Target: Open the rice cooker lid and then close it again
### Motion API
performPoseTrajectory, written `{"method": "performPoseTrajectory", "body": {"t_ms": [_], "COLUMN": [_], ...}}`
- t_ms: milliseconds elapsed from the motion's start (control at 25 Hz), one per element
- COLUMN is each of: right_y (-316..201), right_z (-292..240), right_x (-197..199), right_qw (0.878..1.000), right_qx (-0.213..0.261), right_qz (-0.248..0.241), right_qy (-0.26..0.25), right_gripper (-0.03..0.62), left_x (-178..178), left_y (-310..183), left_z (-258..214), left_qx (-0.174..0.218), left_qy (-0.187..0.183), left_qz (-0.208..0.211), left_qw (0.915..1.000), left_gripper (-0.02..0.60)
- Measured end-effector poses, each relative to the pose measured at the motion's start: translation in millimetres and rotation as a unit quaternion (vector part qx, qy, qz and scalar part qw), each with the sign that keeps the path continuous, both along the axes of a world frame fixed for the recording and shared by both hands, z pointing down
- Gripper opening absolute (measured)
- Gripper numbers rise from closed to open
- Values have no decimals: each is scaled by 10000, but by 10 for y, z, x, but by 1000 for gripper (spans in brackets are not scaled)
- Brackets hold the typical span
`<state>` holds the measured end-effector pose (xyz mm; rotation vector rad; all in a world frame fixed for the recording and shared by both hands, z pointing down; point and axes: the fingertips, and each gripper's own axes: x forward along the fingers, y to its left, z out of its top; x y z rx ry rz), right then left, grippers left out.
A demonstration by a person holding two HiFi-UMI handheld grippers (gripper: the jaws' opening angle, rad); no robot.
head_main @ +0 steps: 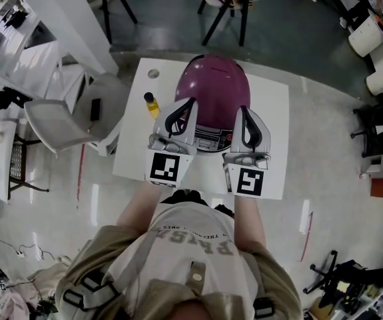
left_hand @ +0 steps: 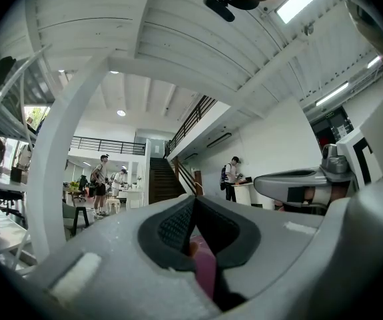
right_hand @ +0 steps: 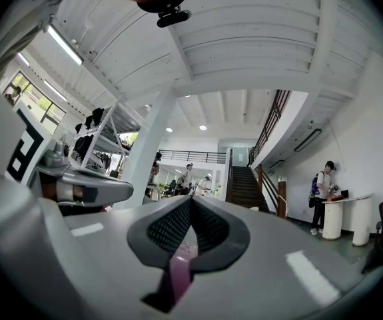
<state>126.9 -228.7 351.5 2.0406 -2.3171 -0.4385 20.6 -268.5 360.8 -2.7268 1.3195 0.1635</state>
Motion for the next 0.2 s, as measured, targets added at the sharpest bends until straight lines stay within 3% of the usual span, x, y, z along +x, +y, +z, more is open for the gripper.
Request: {"method": "performPoseTrajectory", "body": {"t_ms": [200], "right_y": [37], "right_z": [26], "right_x": [-2], "right_qw": [10000], "right_qx": [-25], "right_qz": [-26], "right_qy": [34], "right_gripper": [0], "left_x": [-20], "left_y": [21], "left_z": [47], "left_qx": [144], "left_qy": [-136], "left_qz": [-26], "left_qw": [9998], "left_gripper": [9]}}
